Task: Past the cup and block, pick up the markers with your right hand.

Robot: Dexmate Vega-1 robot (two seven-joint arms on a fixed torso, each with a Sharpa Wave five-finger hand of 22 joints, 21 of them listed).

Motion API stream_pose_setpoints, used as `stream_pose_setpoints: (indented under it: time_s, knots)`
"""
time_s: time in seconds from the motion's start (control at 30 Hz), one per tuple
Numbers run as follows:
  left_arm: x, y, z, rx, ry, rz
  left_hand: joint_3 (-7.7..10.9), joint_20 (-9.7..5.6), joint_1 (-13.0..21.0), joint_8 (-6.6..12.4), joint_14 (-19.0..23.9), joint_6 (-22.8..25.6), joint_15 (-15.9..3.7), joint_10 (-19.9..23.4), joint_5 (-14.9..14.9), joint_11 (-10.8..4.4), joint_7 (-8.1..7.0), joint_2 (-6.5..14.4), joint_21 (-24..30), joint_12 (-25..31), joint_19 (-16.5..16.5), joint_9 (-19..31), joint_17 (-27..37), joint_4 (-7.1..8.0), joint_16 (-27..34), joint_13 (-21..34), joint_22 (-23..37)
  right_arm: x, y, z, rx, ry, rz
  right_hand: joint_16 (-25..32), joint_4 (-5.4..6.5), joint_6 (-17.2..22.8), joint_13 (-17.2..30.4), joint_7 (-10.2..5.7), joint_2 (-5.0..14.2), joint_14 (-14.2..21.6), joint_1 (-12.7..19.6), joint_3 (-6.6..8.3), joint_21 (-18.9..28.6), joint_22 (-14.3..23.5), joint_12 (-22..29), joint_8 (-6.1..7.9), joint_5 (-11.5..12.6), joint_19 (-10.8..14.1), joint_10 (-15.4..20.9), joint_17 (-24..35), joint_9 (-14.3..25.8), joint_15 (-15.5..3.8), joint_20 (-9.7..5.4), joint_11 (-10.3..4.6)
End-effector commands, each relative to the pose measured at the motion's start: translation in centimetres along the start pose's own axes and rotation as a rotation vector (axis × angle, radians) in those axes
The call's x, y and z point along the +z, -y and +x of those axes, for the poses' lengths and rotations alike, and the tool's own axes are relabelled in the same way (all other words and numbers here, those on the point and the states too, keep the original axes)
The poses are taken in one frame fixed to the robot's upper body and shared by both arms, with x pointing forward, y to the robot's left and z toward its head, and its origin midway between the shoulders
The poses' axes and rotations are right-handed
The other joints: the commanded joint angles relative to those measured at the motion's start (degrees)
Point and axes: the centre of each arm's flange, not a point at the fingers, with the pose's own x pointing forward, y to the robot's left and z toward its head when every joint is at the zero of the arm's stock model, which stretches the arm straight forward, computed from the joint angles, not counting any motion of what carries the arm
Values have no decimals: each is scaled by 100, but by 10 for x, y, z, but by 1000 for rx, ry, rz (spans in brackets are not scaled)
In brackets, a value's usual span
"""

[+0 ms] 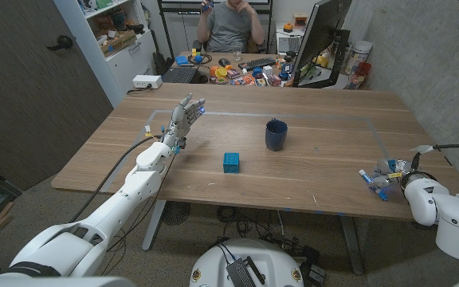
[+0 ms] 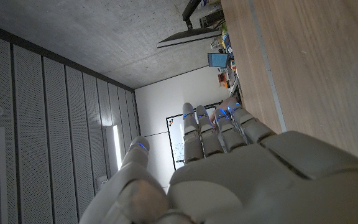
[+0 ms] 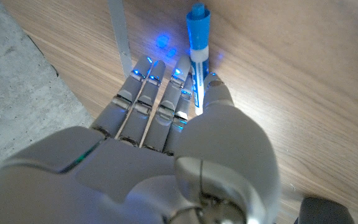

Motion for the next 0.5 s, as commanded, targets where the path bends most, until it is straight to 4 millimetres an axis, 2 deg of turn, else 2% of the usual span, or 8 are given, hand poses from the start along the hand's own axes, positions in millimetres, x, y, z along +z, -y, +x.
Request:
stream_pose_setpoints:
  time_s: [0.03,0.07,0.13,0.5]
  knots:
    - [0,2,0,-3,0,0,35,-436,60,20,51,52,-401,45,21,4,-6,8,17,22,52,26,16,-3,36,9,30,0,4,-7,-86,-4,7,-7,-52,437,41,-253,250,144,517,126,72,12,68,81,10,52,320,18,44,-655,-177,-155]
    - [0,2,0,-2,1,-1,35,-436,60,20,51,52,-401,45,21,4,-6,8,17,22,52,26,16,-3,36,9,30,0,5,-7,-97,-4,9,-11,-49,475,50,-248,244,168,547,140,81,13,75,96,5,51,330,19,46,-651,-177,-169]
    - [-1,2,0,-2,0,-3,35,-436,60,20,51,52,-401,45,21,4,-6,8,17,22,52,26,16,-3,36,9,30,-1,9,-9,-114,-4,12,-37,-36,505,80,-252,207,215,613,170,112,15,102,114,-16,57,379,19,59,-639,-179,-301]
    - [-3,0,-1,1,-3,-5,35,-436,60,20,51,52,-401,45,21,4,-6,8,17,22,52,26,16,-3,36,9,30,-7,45,-17,-174,1,18,-76,3,544,132,-265,174,289,672,215,161,20,123,145,-62,52,396,26,85,-633,-182,-315]
